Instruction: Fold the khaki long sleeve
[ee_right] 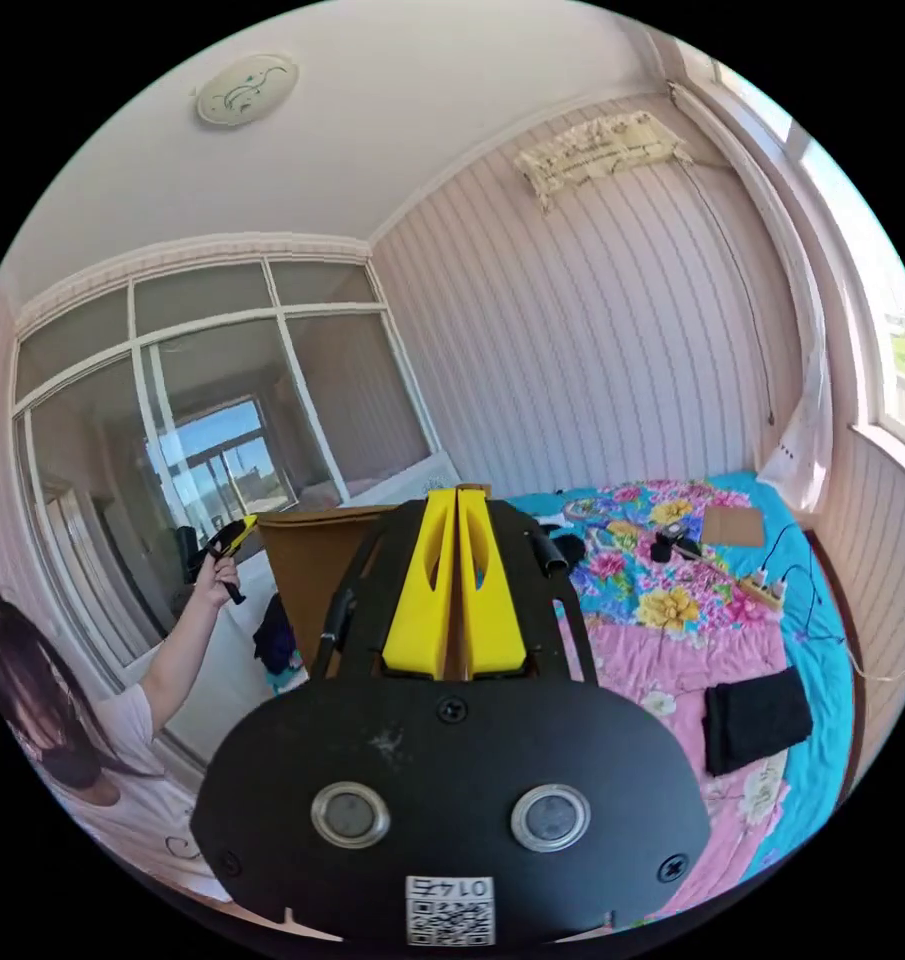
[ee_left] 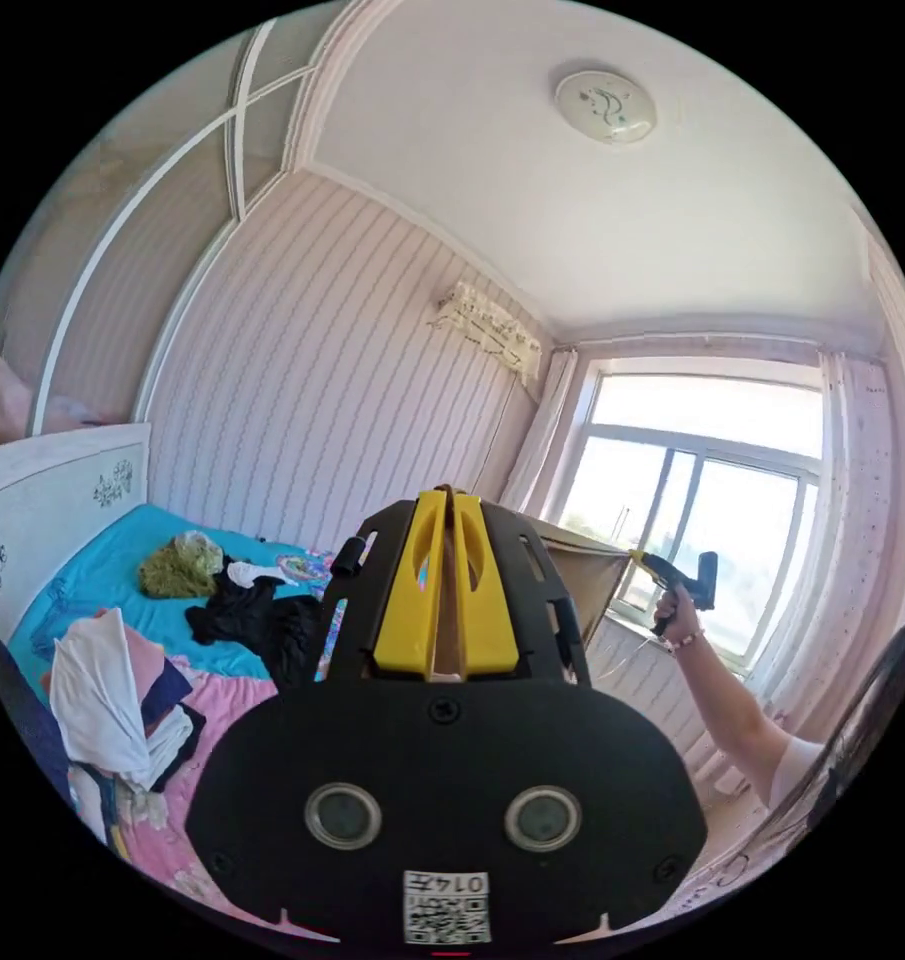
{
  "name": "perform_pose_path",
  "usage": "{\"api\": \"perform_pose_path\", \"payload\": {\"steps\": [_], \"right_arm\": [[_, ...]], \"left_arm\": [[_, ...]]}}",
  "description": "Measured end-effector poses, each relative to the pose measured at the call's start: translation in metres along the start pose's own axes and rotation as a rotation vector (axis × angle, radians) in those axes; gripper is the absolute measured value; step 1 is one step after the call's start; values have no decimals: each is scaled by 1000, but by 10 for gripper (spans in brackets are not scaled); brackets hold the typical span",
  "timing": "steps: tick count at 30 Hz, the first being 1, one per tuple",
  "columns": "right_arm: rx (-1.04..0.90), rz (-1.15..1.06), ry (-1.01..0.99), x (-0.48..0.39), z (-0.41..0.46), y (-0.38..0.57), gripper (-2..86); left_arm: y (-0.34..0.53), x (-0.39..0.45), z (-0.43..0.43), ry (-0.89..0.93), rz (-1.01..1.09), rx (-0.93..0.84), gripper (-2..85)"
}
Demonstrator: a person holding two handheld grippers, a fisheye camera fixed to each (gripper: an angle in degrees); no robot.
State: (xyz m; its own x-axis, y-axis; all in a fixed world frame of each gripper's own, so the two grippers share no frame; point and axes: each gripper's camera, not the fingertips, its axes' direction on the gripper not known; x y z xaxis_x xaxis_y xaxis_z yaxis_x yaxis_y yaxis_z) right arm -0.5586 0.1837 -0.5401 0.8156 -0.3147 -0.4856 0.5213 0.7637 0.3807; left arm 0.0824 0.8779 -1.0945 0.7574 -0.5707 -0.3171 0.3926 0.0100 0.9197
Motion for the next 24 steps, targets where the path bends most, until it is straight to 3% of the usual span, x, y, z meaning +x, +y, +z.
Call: {"api": "perform_pose_path", "payload": {"steps": [4,9,16,20,24], "right_arm": [[137,-146,-45,-42,-9,-33,-3],[26,-188,-77,-22,15,35,-3],[-430,196,70,91,86,273,-2],[-561,525,77,136,97,393,-2],[-657,732,117,157,89,469,-2]], "left_arm": [[7,15,-2,-32,101,5,-10],[104,-43,7,-44,17,-195,-10],[363,-114,42,-54,-229,-701,-10],[493,-130,47,-109,-303,-983,-10],[556,-140,40,-99,-432,-1093,-10]]}}
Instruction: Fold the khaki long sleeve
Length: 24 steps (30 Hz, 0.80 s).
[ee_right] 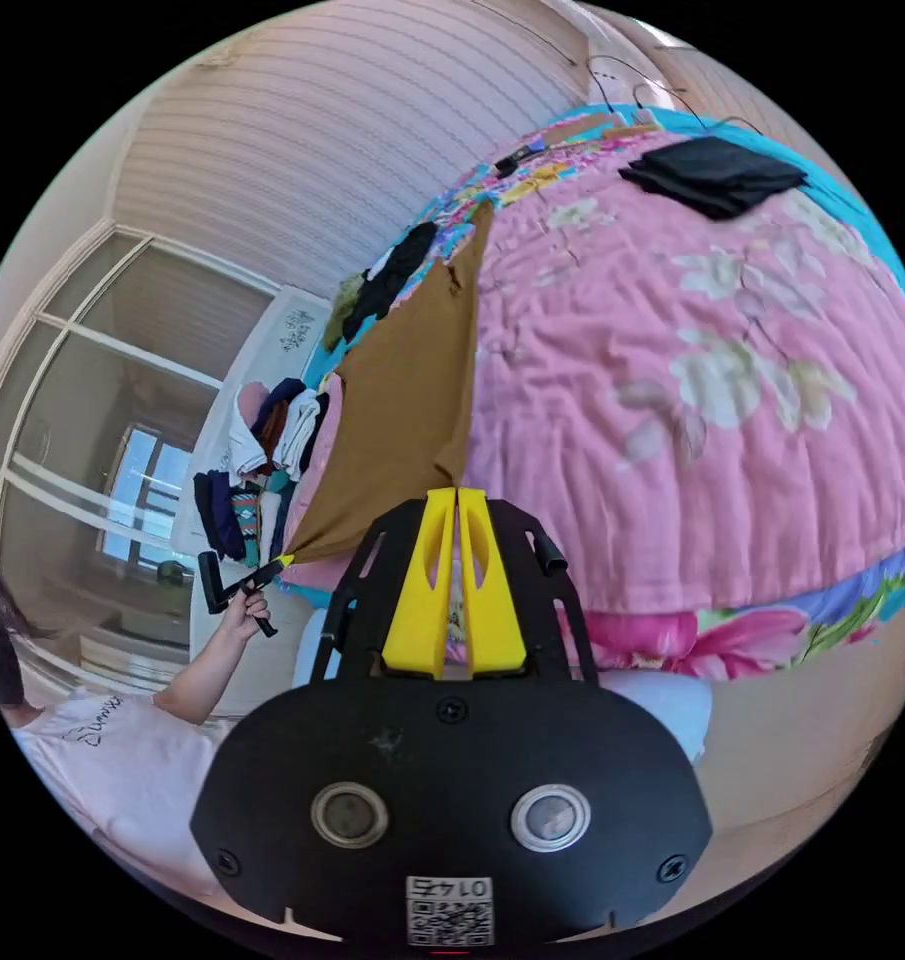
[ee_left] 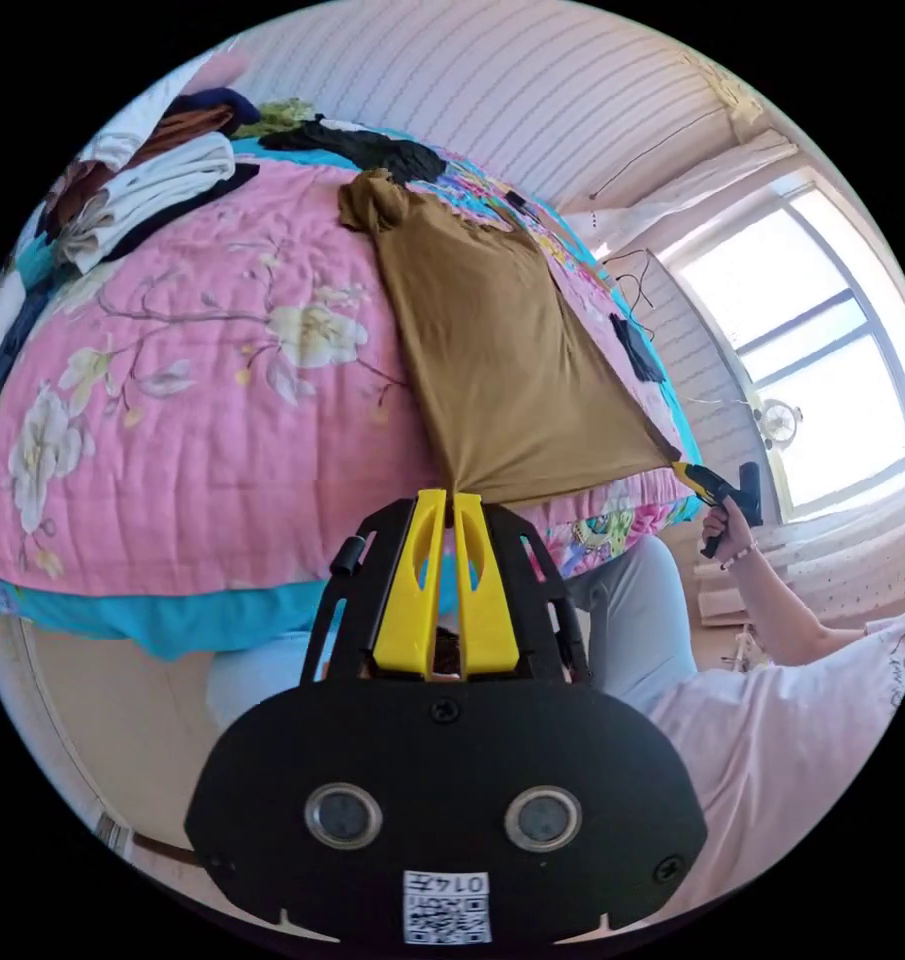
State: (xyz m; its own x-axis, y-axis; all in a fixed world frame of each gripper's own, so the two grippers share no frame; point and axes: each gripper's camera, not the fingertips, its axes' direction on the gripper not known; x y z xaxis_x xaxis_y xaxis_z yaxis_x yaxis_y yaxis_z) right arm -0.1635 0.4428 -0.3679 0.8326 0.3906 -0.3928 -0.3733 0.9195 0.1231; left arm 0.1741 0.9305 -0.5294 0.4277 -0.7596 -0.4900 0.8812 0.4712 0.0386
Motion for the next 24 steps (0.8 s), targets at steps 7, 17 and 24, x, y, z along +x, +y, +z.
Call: {"api": "perform_pose_path", "payload": {"steps": [7,17,24], "right_arm": [[-88,22,3,16,17,5,-3],[-250,-58,64,-3,42,-1,-3],[-289,12,119,-5,70,-20,-2]], "left_arm": [[12,-22,14,-28,-31,-24,-10],[20,-37,28,-115,27,-110,-10],[4,-44,71,-143,-25,-153,-5]]}}
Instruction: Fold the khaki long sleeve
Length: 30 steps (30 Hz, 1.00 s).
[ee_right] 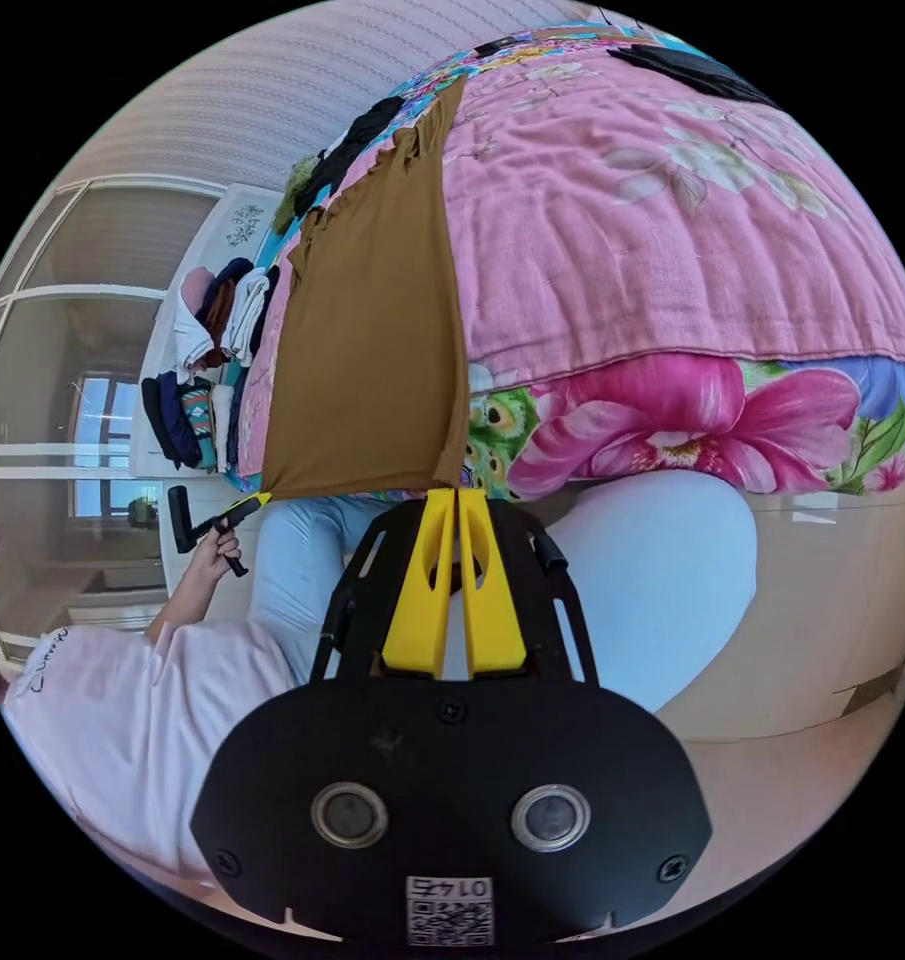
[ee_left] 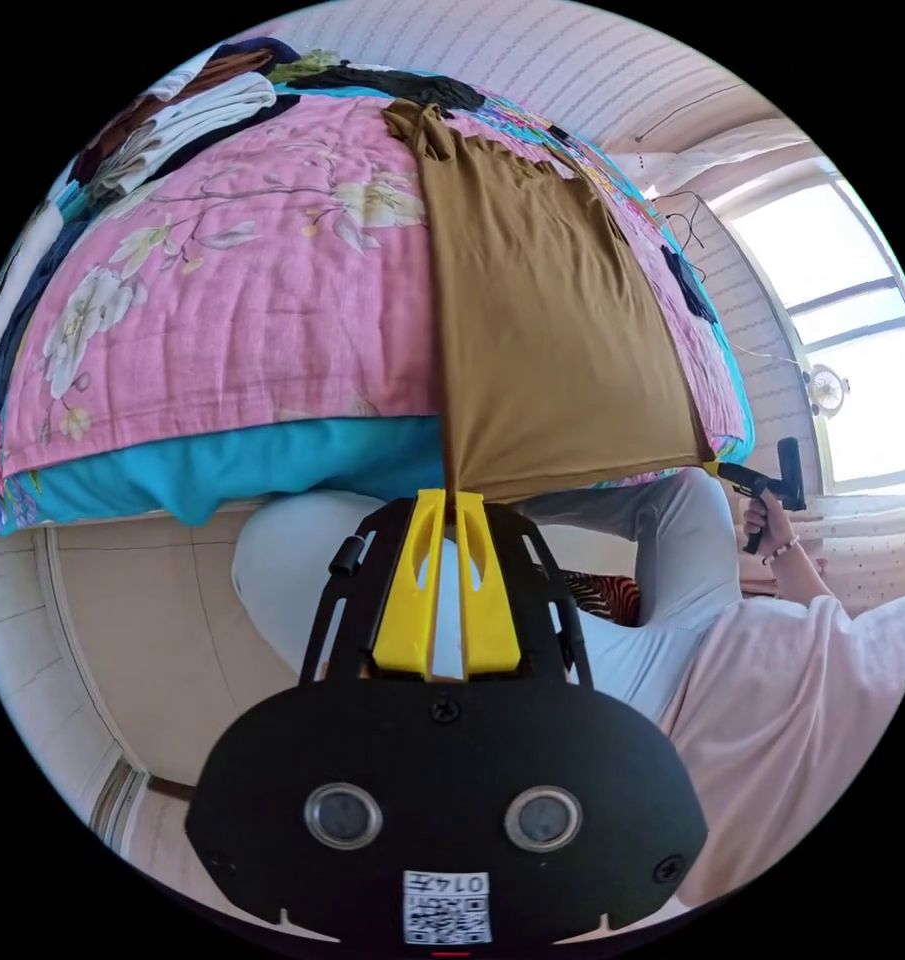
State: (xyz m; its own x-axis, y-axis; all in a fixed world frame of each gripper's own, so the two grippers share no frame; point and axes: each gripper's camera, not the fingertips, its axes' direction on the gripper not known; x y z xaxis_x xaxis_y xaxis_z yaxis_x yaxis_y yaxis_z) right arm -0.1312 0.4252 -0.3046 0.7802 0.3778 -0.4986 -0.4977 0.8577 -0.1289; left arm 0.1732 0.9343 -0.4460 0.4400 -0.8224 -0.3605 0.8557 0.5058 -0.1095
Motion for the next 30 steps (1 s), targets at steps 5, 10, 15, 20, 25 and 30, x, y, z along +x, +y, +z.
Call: {"api": "perform_pose_path", "payload": {"steps": [5,10,15,20,25,30], "right_arm": [[-28,14,79,-1,-6,-7,-1],[30,-18,139,-5,-28,-10,8],[150,-136,228,-21,-53,-67,51],[278,-326,315,-67,-56,-183,67],[297,-371,341,-102,-24,-347,75],[280,-237,380,-84,7,-430,40]], "left_arm": [[10,-10,-3,-1,-36,36,-6],[6,8,-15,-94,107,81,-8],[-63,51,4,-141,334,128,-6],[-218,117,59,-40,566,233,11],[-361,164,139,-60,586,208,43],[-421,182,216,-43,523,71,44]]}}
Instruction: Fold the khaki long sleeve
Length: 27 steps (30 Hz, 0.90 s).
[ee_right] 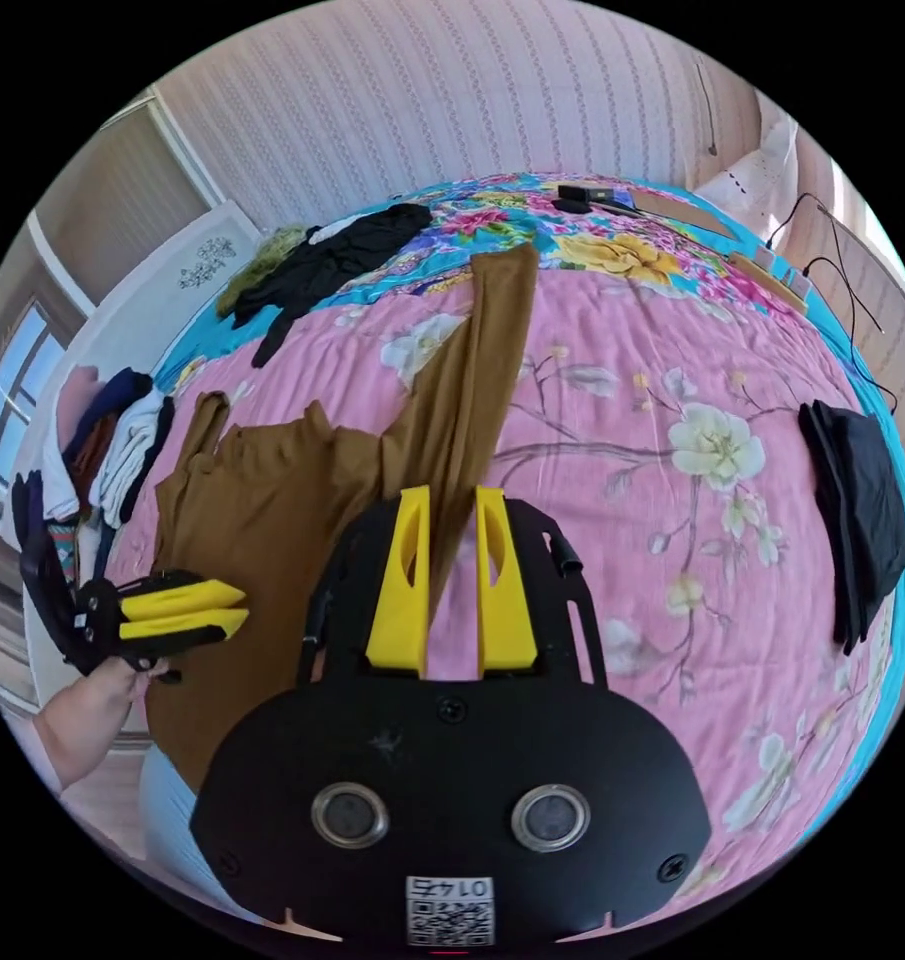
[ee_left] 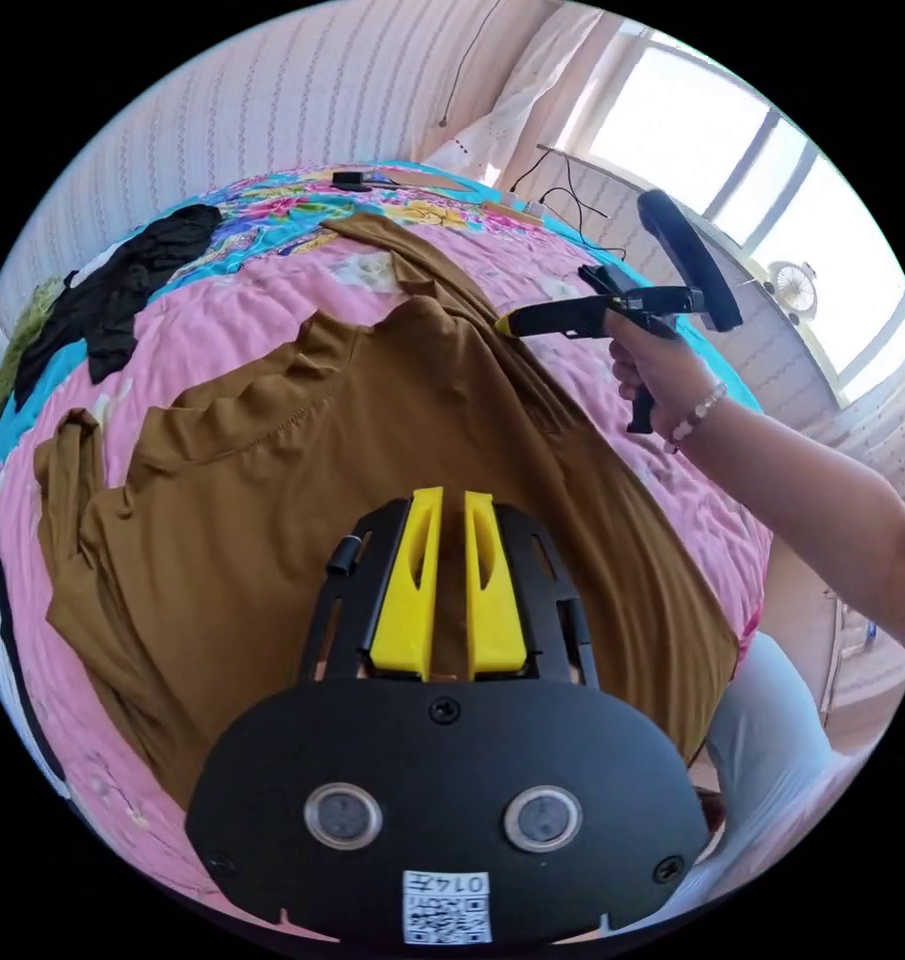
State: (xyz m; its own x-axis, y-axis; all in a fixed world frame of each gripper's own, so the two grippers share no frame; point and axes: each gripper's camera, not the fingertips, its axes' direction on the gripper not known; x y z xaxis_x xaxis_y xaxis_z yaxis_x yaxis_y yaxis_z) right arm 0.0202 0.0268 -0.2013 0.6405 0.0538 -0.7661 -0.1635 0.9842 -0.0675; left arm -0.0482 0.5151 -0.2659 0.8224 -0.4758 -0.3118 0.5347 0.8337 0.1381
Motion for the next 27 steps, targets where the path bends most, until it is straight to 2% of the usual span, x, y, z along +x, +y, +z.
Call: {"api": "perform_pose_path", "payload": {"steps": [3,7,10,14,17,19,22,25,27], "right_arm": [[59,53,-80,25,-21,12,14],[148,217,-146,69,-94,89,7],[12,292,-114,89,-111,145,8],[-106,258,-53,111,-126,168,13],[-88,141,-105,125,-132,138,23],[-88,-38,-144,119,-120,92,46],[-41,-176,-206,107,-100,32,70],[8,-209,-135,99,-77,-13,81],[-39,-172,-102,105,-50,-27,68]], "left_arm": [[-1,0,19,0,-21,8,35],[-5,-1,29,8,-77,-3,8],[-16,8,25,-12,-117,-41,5],[-32,45,11,2,-132,-24,8],[-52,84,26,-21,-137,-8,18],[-69,106,48,-30,-137,-15,27],[-94,130,90,-67,-119,-55,37],[-101,139,137,-109,-74,-140,34],[-97,139,145,-93,-58,-84,27]]}}
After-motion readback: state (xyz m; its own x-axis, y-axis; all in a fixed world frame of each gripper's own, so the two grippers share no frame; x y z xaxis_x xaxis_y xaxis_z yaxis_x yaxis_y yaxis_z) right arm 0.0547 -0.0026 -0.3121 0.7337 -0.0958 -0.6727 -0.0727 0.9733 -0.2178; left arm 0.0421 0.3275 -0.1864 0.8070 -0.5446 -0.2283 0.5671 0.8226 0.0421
